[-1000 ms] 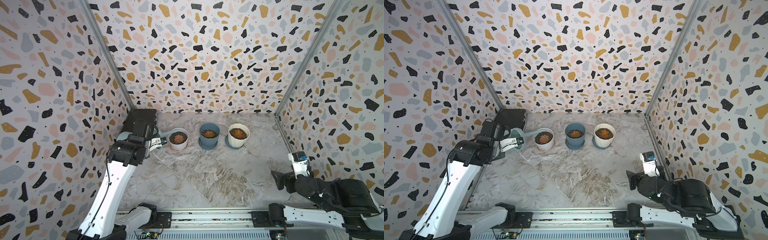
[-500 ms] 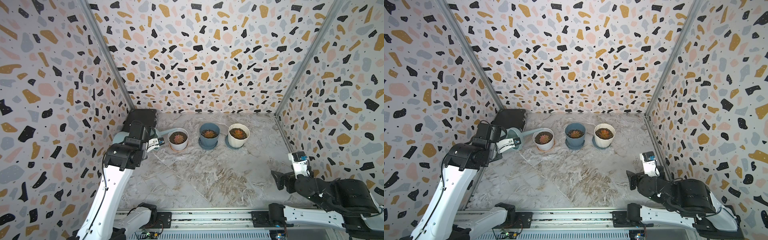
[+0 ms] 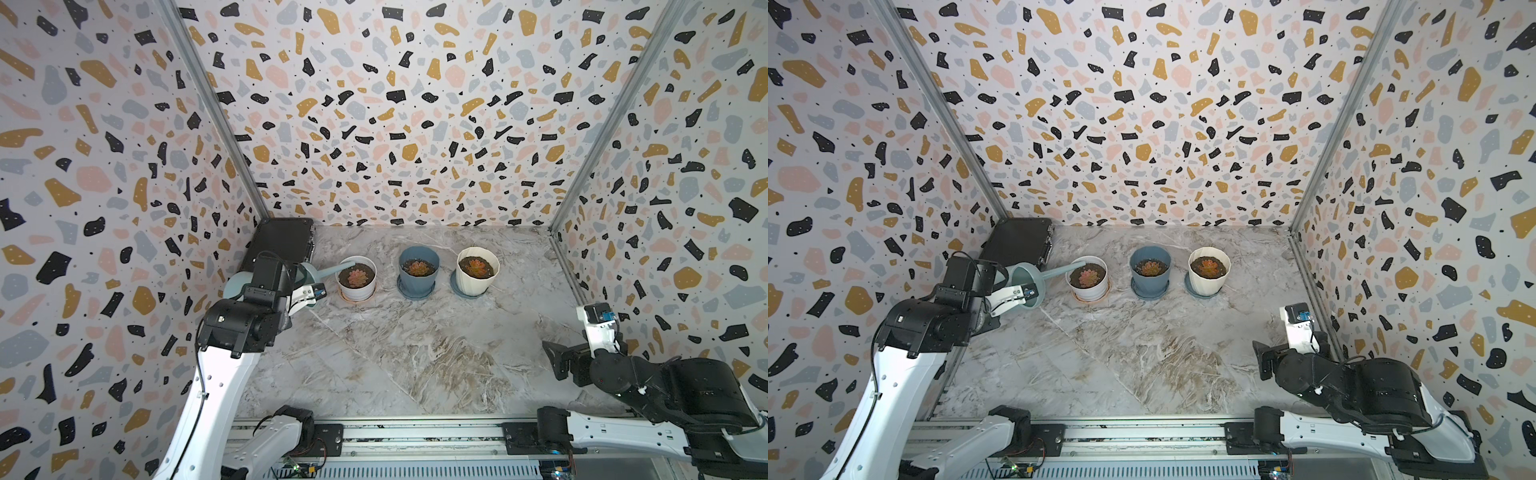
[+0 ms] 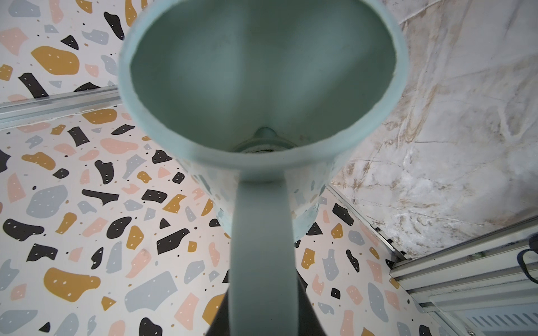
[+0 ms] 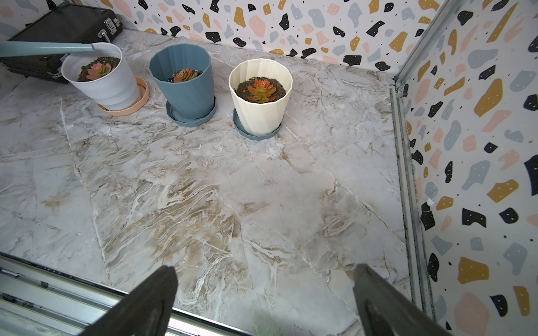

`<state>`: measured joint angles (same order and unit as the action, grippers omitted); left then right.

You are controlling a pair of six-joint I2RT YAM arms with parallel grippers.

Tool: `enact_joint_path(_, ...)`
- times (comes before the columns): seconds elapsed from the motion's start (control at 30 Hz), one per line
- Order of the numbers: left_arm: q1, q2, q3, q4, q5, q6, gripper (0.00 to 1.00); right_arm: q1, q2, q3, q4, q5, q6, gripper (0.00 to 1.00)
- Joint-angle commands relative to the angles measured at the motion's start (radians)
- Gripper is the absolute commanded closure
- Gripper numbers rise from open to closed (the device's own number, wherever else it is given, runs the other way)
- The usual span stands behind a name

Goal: Water the succulent around the soil edge
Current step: Water the soil of the potted plant with water.

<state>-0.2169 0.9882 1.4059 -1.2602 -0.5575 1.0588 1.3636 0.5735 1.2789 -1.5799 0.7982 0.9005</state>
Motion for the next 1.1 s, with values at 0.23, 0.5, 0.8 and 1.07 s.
enact_joint_path(0.23,0.007,-0.022,-0.005,0.042,-0.031,-0.019,1.00,0.005,-0.003,0.015,-0.211,0.016,0.005,0.01)
enact_joint_path(0.5,0.011,-0.038,-0.014,0.033,-0.042,-0.025,1.00,0.005,-0.003,0.016,-0.211,0.015,0.005,0.01)
enact_joint_path(0.8,0.021,-0.051,-0.030,0.031,-0.051,-0.023,1.00,0.005,-0.001,0.018,-0.212,0.016,0.000,0.01)
enact_joint_path(1.07,0.028,-0.056,-0.034,0.043,-0.076,-0.021,1.00,0.005,-0.002,0.022,-0.212,0.016,-0.003,0.01)
